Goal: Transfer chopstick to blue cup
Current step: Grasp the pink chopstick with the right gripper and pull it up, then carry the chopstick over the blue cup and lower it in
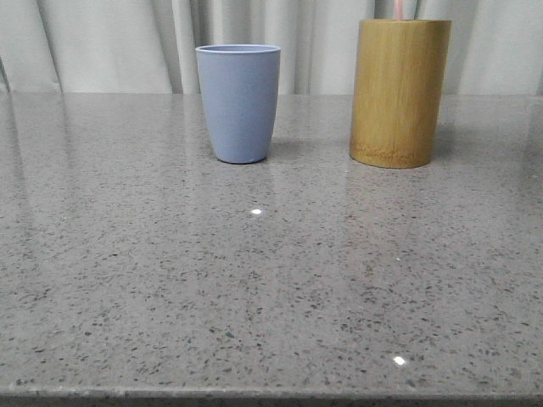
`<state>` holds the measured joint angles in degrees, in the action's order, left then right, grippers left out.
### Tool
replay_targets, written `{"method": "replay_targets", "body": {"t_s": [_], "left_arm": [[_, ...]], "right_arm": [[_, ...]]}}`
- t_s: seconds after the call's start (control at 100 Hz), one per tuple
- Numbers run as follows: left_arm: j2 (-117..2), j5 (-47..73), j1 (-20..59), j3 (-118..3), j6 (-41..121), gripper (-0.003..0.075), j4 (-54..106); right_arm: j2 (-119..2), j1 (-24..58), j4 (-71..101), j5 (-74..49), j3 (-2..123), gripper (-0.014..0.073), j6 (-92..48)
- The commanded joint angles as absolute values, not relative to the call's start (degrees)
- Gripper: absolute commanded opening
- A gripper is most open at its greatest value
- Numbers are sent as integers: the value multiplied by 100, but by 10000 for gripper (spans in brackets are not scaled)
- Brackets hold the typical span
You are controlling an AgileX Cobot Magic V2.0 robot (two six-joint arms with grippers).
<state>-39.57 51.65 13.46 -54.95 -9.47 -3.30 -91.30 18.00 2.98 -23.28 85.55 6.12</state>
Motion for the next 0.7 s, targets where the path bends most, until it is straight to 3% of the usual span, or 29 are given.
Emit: {"method": "replay_targets", "body": {"t_s": [0.0, 0.34, 0.69], "left_arm": [[-3953, 4765, 1325, -5631, -1014, 222, -354], [-3953, 4765, 1325, -5631, -1014, 222, -354], [-3953, 4765, 1325, -5631, -1014, 222, -354]], "right_arm": [[-8661, 1784, 300, -2109, 8901, -105, 454], [-8532, 1971, 300, -2726, 9991, -105, 122], [-8568, 2909, 305, -2428, 10355, -105, 122]]}}
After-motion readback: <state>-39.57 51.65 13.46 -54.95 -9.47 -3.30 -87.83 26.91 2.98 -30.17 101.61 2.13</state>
